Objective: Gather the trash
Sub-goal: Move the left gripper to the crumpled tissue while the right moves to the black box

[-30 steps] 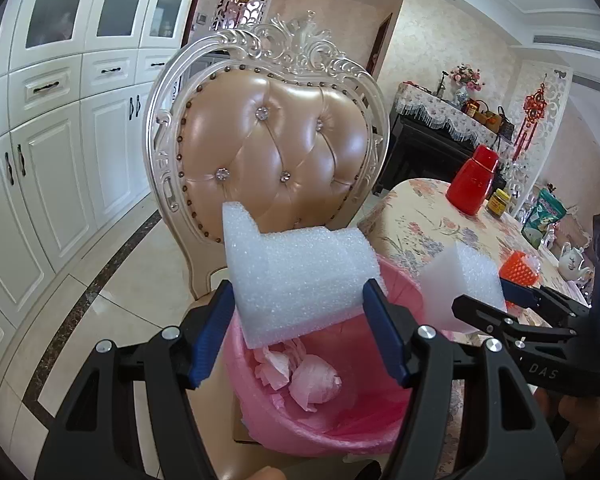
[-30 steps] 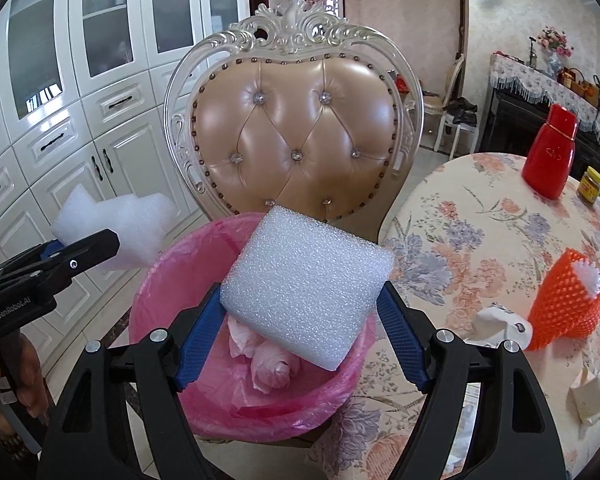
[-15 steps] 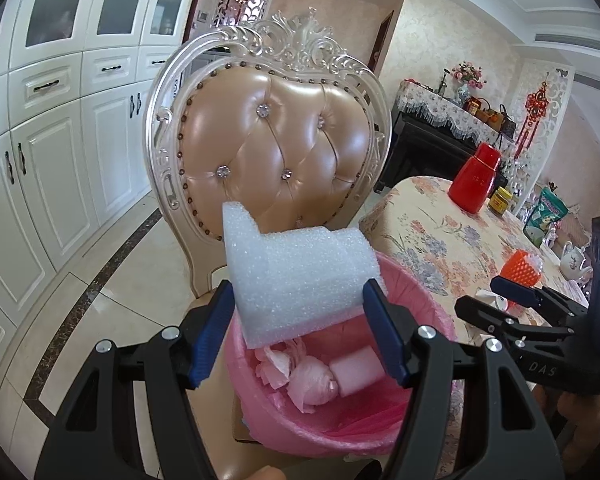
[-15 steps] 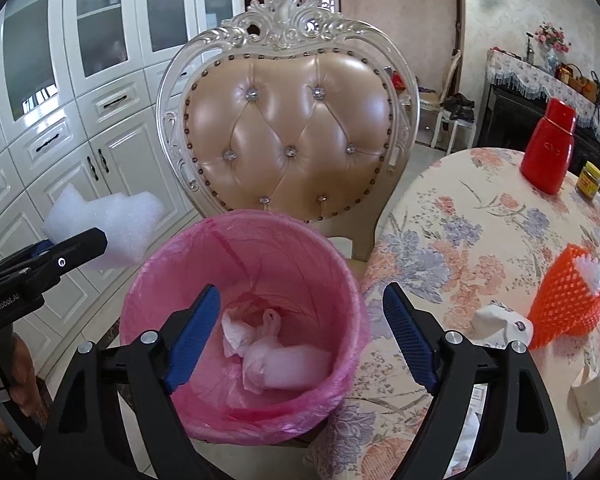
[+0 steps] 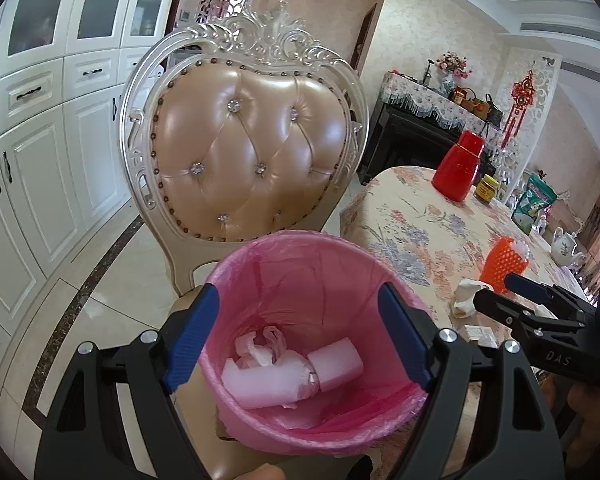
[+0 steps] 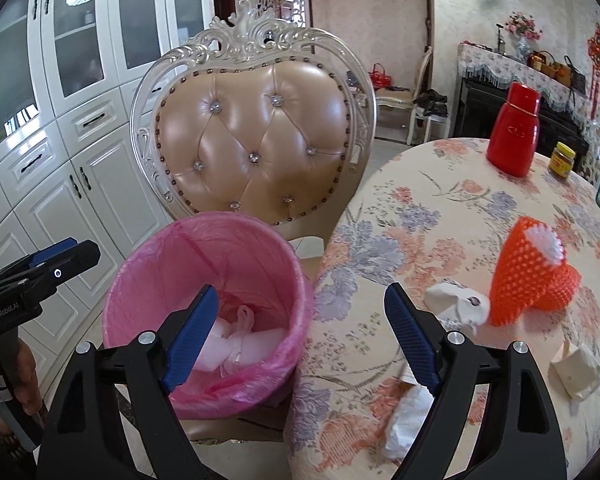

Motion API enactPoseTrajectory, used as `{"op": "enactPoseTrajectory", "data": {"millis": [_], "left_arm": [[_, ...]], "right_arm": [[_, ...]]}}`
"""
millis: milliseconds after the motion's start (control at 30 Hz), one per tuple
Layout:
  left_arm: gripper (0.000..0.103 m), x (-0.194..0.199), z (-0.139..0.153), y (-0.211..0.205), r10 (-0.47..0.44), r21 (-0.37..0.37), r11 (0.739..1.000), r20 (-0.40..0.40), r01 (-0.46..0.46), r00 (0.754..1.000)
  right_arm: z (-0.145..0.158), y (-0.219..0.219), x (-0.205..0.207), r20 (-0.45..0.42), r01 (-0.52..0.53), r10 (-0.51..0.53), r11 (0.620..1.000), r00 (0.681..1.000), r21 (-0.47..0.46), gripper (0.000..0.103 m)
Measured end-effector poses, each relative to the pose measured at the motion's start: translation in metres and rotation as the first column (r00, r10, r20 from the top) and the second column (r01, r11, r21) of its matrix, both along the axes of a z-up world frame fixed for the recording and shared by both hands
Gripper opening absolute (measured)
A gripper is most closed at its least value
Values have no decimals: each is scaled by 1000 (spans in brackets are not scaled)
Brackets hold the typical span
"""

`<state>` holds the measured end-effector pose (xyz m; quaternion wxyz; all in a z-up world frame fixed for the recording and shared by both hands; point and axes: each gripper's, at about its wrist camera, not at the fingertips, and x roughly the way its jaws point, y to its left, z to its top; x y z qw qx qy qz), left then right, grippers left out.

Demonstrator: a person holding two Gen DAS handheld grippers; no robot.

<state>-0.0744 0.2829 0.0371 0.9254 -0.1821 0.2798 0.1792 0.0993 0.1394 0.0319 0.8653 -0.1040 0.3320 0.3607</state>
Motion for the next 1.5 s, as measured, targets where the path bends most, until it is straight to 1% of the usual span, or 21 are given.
{"op": "enactPoseTrajectory", "data": {"millis": [367,600,900,1167,1500], "left_arm": [[79,10,0,-22,-57,2,998,4,57,998],[79,19,0,-45,-106,10,994,5,106,994],[79,39,-2,-83,-185,16,983,-2,185,983],[79,59,-10,-120,-262,18,965,-25,263,965],[79,83,-18,-166,-345,24,938,-47,347,937]], "right_arm": [[1,-45,-4,6,79,-79,997,997,10,81],[1,-91,-3,17,167,-168,986,986,20,82],[-10,-153,3,-10,283,-283,959,959,21,82],[-27,-203,4,-35,372,-372,928,928,6,83],[-45,-241,6,-69,444,-444,896,893,-11,83]]}}
